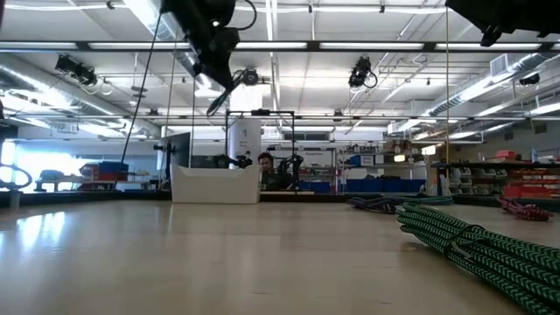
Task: Pick and place USB-C Cables
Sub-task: Put the bottom blue charger cable into the white bin
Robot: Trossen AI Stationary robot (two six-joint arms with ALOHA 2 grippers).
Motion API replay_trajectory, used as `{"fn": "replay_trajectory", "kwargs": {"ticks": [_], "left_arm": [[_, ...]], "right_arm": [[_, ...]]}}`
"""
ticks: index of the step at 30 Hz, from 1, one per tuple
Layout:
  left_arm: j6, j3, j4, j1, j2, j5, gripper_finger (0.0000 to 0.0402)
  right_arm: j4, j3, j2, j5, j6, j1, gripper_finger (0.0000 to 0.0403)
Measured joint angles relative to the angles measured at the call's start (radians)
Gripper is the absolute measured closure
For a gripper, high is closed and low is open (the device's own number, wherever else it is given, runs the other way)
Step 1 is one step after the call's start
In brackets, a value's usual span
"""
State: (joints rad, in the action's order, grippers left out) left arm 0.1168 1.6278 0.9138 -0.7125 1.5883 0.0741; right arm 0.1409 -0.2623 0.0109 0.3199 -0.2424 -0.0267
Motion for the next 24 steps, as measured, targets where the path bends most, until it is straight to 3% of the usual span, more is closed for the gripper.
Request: {"fn": "replay_trajectory", "kwargs": {"ticks": [4,8,24], "left_arm": [[0.083,0.221,0.121,-0.044,0.106,-0.042,0.0389],[0.086,0.339,0.177,-0.055,0.165,-0.042,0.0387],[0.015,0.342,0.211,-0.011,0.174,-0.055,0.0384]], "right_arm": [[0.0,0.0,0.0,0.0,0.0,0.0,0.0389],[0.0,0.0,0.0,0.0,0.0,0.0,0.0389],[0.007,0.0,0.0,0.0,-0.017,0.002,0.0389]]}}
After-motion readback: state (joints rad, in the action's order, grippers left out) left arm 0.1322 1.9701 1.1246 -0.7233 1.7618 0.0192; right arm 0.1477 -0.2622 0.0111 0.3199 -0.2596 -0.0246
